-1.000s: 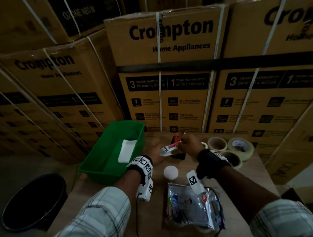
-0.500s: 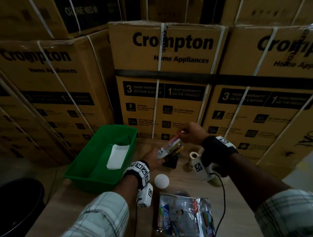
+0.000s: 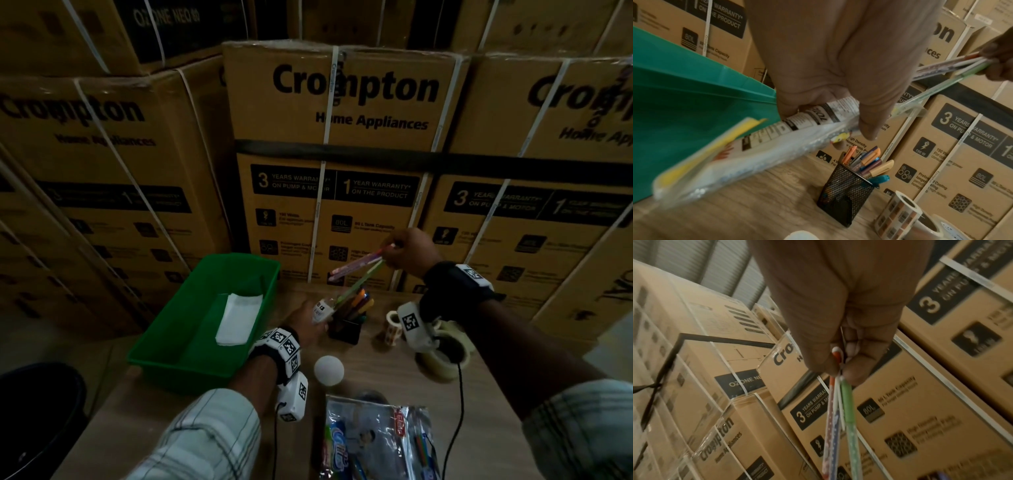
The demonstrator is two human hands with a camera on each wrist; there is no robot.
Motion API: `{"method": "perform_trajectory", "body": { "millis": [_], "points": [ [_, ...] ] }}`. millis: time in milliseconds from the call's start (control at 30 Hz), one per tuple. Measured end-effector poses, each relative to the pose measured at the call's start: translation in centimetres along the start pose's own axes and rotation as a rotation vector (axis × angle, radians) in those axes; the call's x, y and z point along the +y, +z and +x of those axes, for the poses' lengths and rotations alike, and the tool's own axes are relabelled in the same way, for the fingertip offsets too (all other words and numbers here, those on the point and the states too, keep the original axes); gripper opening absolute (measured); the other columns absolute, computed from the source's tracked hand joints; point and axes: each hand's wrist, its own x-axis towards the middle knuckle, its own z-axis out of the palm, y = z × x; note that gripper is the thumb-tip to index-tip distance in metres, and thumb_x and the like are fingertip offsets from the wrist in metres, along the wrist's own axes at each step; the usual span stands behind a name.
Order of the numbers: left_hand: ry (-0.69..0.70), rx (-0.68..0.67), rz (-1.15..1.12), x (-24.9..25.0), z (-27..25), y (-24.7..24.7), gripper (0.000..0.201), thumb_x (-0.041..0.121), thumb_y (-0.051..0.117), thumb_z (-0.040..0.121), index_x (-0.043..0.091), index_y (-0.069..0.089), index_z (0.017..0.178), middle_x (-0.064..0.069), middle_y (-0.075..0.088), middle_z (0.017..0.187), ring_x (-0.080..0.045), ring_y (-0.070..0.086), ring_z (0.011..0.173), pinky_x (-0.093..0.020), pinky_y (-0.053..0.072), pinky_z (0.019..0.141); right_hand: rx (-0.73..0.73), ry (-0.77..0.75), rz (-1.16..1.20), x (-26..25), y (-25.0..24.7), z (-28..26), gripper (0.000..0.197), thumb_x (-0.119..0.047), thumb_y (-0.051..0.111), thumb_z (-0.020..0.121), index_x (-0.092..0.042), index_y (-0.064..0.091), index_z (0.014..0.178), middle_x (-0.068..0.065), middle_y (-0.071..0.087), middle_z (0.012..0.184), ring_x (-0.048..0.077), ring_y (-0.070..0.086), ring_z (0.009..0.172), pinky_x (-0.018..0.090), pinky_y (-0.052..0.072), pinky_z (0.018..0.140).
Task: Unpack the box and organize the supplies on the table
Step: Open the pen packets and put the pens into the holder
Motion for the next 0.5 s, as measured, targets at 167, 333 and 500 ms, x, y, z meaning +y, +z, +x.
{"method": "perform_trajectory", "body": {
  "millis": [167, 333, 500],
  "points": [
    [0.002, -0.001, -0.002, -1.1, 0.7, 0.2, 0.058, 0.024, 0.069, 0.083, 0.013, 0.040, 0.133, -0.011, 0.059, 0.127, -0.029, 0.059, 0.113, -0.045, 0.049, 0.097, 0.025, 0.082, 0.117, 1.3, 1.3, 0.2, 0.017, -0.010, 0.059, 0.088, -0.010, 0.070, 0.074, 0.006, 0.064, 0.062, 0.021, 0.059, 0.061, 0.045, 0.056, 0.069],
    [-0.005, 0.001, 0.001, -1.6, 1.0, 0.3, 0.064, 0.025, 0.070, 0.083, 0.014, 0.038, 0.137, -0.010, 0.058, 0.129, -0.029, 0.058, 0.116, -0.043, 0.048, 0.100, 0.022, 0.110, 0.175, 1.9, 1.7, 0.6, 0.018, -0.009, 0.059, 0.088, -0.009, 0.068, 0.072, 0.011, 0.063, 0.064, 0.025, 0.060, 0.064, 0.047, 0.056, 0.072],
    [-0.012, -0.018, 0.029, -1.4, 1.0, 0.4, 0.060, 0.022, 0.068, 0.085, 0.014, 0.038, 0.136, -0.011, 0.057, 0.130, -0.029, 0.057, 0.116, -0.043, 0.047, 0.099, 0.028, 0.158, 0.246, 1.7, 1.9, 1.1, 0.026, -0.007, 0.062, 0.087, -0.018, 0.063, 0.063, 0.007, 0.060, 0.061, 0.023, 0.057, 0.063, 0.039, 0.053, 0.068]
  ]
}}
